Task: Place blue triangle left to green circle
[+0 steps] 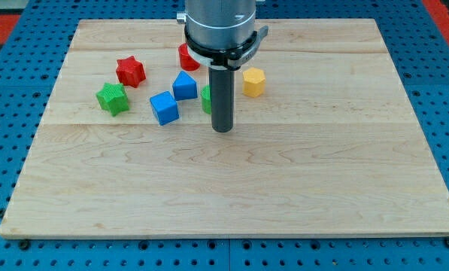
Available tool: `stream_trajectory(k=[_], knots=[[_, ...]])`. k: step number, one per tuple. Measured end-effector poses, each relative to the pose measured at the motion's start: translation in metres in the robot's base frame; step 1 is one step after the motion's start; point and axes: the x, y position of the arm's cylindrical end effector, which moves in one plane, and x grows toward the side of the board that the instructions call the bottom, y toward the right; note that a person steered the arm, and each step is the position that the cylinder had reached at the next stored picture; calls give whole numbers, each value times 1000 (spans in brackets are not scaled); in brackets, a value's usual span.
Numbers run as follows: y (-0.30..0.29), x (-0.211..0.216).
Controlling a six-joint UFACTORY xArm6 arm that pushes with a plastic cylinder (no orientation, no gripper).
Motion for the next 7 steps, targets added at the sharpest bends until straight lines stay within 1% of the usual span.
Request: stream_trajectory(k=[1, 3, 4, 5, 6, 7], knots=[[-9, -2], [-28, 20], [-88, 50], [-165, 47], [-228, 39], [-278, 19]])
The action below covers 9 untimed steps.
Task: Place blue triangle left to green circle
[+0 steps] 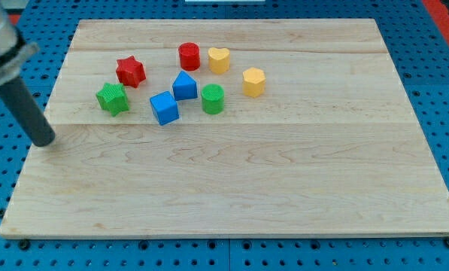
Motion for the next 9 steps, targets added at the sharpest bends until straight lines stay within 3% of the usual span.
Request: stream_trajectory(k=[3, 6, 9], knots=[[-13, -71], [97, -80], [112, -103]])
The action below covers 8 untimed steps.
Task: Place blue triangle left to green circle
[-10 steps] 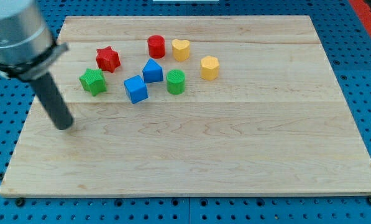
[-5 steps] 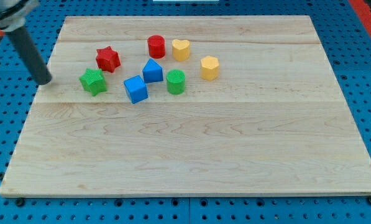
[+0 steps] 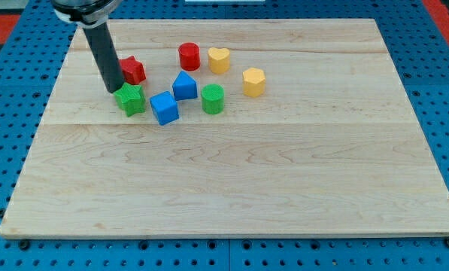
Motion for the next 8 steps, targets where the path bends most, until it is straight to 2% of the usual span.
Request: stream_trajectory(k=[2, 6, 8], knots=[[47, -13], [88, -33], [97, 1]])
